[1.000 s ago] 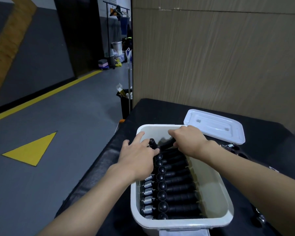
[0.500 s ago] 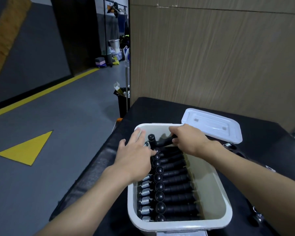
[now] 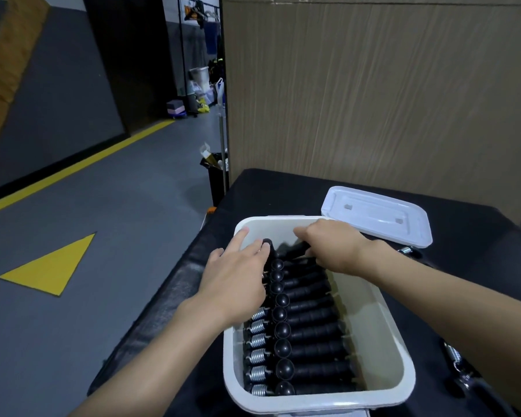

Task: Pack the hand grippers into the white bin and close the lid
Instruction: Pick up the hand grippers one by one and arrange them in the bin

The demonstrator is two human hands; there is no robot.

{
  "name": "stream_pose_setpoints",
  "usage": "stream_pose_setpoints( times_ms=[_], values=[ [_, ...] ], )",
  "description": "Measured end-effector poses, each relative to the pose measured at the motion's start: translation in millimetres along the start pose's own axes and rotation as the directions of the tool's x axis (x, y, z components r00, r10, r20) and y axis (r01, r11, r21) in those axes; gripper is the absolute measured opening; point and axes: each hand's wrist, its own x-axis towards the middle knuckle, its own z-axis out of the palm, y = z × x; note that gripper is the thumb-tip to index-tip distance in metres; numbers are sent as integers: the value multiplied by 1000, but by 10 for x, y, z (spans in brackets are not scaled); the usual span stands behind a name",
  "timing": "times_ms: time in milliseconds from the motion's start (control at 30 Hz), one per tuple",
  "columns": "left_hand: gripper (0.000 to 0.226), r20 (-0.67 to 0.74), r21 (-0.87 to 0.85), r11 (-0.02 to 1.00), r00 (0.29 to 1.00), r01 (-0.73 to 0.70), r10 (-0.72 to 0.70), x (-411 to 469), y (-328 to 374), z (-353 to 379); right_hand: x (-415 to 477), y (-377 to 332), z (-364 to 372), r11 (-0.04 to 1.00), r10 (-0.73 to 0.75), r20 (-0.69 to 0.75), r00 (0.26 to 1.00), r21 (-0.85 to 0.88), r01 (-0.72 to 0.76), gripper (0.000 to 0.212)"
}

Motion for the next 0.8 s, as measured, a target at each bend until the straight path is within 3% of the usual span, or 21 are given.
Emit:
stream_pose_setpoints(
  times_ms=[133, 267, 500, 600, 800],
  values=[
    [68, -113, -113, 994, 994, -8, -5, -20, 6, 21, -65, 30, -21, 930, 171, -97, 980, 344, -128, 13],
    [72, -110, -119, 993, 994, 3, -16, -53, -12, 37, -113, 12, -116, 805, 265, -199, 944, 585, -103, 10],
    [73, -53, 88, 995, 997, -52, 56, -53, 32, -12, -237, 16, -214, 724, 381, -296, 876, 685, -83, 8],
    [70, -51, 42, 998, 997, -54, 56, -43, 34, -24, -296, -3, -218, 726, 403, -296, 866, 680, -105, 8],
    [73, 93, 11, 1000, 995, -28, 27, -7, 23, -67, -399, -142, -384, 722, 431, -316, 845, 683, -113, 10]
  ],
)
